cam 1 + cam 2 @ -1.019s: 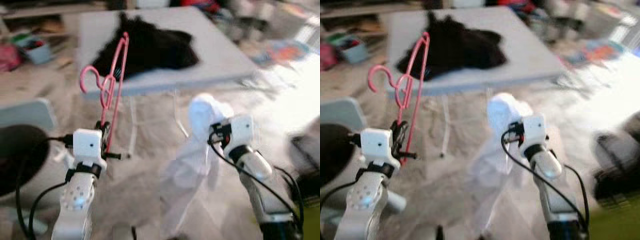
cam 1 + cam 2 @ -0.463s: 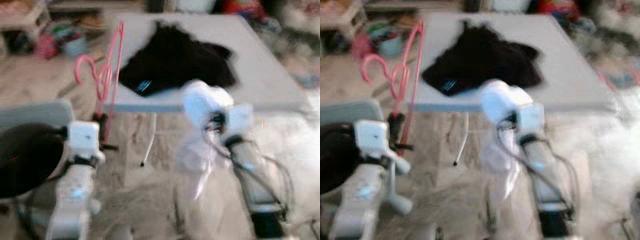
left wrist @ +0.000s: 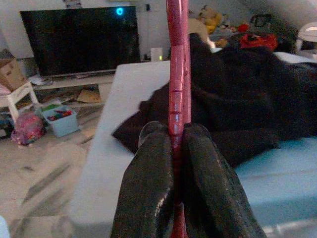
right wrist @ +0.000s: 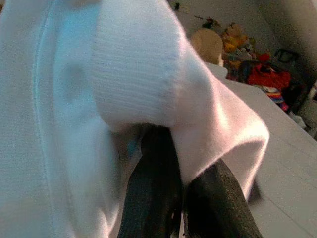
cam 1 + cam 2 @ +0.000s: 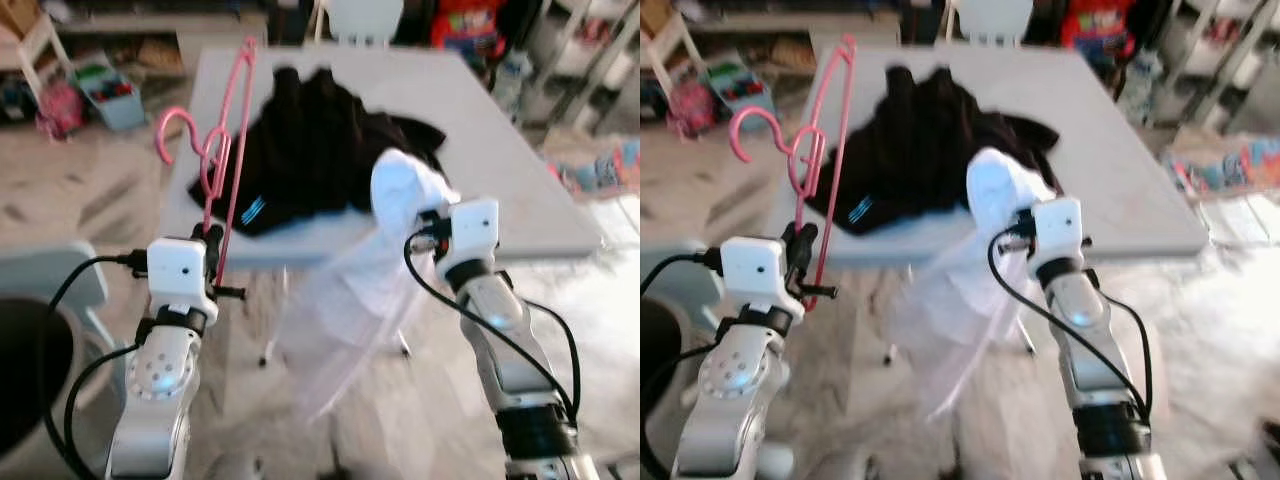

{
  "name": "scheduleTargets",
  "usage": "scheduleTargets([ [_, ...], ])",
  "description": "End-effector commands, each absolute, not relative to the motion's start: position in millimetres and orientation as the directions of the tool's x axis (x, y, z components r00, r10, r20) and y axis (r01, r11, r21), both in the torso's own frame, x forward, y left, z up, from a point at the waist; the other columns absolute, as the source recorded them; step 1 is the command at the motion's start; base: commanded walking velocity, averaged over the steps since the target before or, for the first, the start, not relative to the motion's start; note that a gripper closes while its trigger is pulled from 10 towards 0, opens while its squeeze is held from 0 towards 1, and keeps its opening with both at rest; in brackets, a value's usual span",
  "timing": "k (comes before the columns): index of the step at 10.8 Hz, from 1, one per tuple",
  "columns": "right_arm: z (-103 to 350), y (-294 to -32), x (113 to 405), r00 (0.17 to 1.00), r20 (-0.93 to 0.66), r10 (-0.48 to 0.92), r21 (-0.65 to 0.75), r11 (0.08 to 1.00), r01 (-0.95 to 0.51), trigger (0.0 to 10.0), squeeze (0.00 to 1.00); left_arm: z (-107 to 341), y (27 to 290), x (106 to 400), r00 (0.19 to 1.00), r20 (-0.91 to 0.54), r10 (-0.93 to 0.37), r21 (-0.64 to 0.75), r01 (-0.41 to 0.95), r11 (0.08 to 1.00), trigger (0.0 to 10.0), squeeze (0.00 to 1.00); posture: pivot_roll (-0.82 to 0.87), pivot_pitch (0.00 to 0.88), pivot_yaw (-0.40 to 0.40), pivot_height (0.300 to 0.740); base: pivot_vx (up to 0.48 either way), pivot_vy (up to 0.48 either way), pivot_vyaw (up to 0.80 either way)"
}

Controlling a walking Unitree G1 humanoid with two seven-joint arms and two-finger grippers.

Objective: Hang hanger

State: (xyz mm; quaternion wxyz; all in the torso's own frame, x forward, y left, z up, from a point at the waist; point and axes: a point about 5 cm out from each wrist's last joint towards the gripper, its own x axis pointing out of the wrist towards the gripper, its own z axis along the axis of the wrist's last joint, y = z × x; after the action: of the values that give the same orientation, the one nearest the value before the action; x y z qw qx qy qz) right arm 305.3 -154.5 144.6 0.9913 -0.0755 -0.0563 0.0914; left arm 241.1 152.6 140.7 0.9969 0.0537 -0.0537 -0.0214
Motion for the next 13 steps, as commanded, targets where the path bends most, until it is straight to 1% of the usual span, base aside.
scheduleTargets([
  [1,156,-154,308,0.971,0.158,0.182,-0.159,0.975,-0.157,10.0,0.00,145,156,241,0.992,0.119,-0.037,0.113,0.024,0.993,10.0,0.00,0.05,0.061,-0.066,0.740,0.435,0.000,0.00],
  [3,157,-156,311,0.970,0.168,0.174,-0.150,0.977,-0.149,10.0,0.00,146,156,243,0.991,0.124,-0.039,0.117,0.024,0.993,10.0,0.00,0.05,0.057,-0.064,0.740,0.431,0.000,0.00],
  [5,157,-157,313,0.971,0.172,0.168,-0.154,0.978,-0.142,10.0,0.00,147,158,243,0.992,0.126,-0.029,0.122,0.014,0.992,10.0,0.00,0.05,0.054,-0.063,0.740,0.306,0.000,0.00],
  [8,159,-156,318,0.967,0.174,0.184,-0.141,0.977,-0.160,10.0,0.00,146,159,242,0.992,0.126,0.009,0.130,-0.026,0.991,10.0,0.00,0.06,0.052,-0.065,0.740,0.000,0.000,0.00],
  [9,166,-153,326,0.962,0.182,0.206,-0.116,0.976,-0.187,10.0,0.00,146,158,242,0.992,0.126,0.018,0.128,-0.034,0.991,10.0,0.00,0.06,0.055,-0.066,0.740,0.000,0.000,0.00],
  [10,174,-149,334,0.951,0.198,0.236,-0.131,0.968,-0.213,10.0,0.00,146,158,242,0.992,0.127,0.021,0.131,-0.038,0.991,10.0,0.00,0.06,0.058,-0.067,0.740,0.000,0.000,0.00],
  [11,187,-145,353,0.950,0.199,0.241,-0.088,0.970,-0.228,10.0,0.00,146,157,243,0.991,0.129,0.033,0.136,-0.051,0.989,10.0,0.00,0.07,0.060,-0.071,0.740,0.000,0.000,0.00],
  [13,239,-128,390,0.919,0.308,0.247,-0.044,0.969,-0.245,10.0,0.00,147,158,242,0.990,0.134,0.047,0.140,-0.066,0.988,10.0,0.00,0.09,0.062,-0.082,0.740,0.000,0.000,0.00],
])
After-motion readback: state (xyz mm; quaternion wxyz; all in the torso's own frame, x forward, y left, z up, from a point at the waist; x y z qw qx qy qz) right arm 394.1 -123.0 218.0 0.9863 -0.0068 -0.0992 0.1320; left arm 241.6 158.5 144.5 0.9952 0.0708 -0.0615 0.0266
